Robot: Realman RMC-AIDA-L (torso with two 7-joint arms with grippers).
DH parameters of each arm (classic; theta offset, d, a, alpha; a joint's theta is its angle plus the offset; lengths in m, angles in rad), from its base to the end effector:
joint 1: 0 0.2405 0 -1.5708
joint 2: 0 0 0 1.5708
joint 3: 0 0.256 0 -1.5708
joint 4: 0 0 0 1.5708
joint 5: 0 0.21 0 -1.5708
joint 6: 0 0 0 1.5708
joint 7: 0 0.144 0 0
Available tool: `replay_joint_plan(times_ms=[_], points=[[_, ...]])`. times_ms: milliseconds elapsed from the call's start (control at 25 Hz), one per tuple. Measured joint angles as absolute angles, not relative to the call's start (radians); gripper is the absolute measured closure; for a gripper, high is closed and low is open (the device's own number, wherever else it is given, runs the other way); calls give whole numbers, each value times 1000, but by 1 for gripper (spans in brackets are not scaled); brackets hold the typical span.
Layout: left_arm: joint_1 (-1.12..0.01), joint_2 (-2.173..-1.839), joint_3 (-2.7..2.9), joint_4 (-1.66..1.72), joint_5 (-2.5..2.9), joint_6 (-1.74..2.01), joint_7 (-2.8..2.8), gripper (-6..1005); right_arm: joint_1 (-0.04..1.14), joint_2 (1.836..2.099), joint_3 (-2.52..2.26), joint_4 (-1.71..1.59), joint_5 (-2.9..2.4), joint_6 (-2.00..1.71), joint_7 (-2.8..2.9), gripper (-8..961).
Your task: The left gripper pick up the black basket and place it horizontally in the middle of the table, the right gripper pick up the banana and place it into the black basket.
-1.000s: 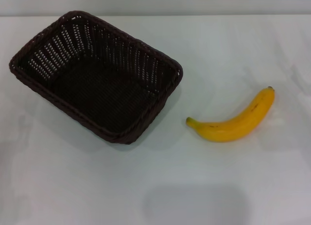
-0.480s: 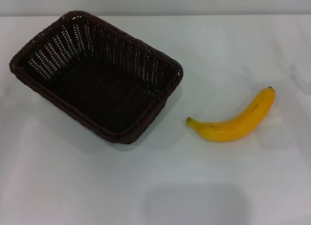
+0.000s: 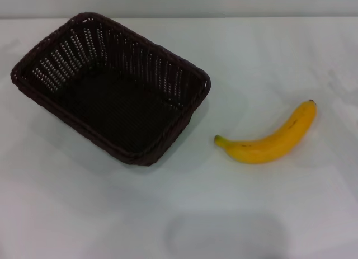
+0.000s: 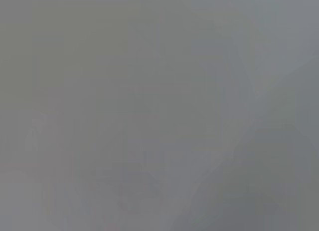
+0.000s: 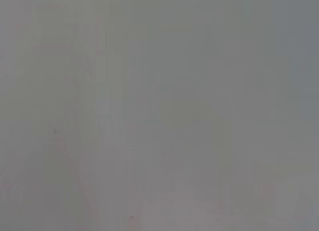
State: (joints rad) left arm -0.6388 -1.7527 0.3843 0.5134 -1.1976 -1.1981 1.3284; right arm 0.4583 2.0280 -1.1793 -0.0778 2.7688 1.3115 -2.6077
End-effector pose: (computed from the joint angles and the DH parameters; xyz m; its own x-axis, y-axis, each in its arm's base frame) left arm -0.3181 0.4207 0.1811 0.4569 0.4074 0.7908 0.8794 -0.3408 -0.3325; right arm 0.3306 0.3376 0.0320 0.5654 0.1113 -0.8173 -0.7775 -0.2590 -0.5731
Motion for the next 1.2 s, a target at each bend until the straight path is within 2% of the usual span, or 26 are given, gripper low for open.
replay_joint_plan(times_ms=[160, 360, 560, 880, 1200], points=[[-744, -1716, 524, 517, -1095, -1207, 1321, 210, 472, 2028, -1183, -71, 2769, 1310, -2608, 80], [-793, -1691, 656, 512, -980, -1208, 1313, 213, 492, 2028, -1207, -69, 2769, 1306, -2608, 80], [-831, -1702, 663, 493, -886, -1208, 1315, 215, 484, 2028, -1207, -67, 2770, 1306, -2602, 79], [-810, -1747, 669, 479, -843, -1183, 1357, 218, 486, 2028, -1211, -68, 2769, 1305, -2602, 80], [-810, -1770, 670, 428, -794, -1114, 1372, 236, 485, 2028, -1215, -71, 2769, 1309, -2602, 79]])
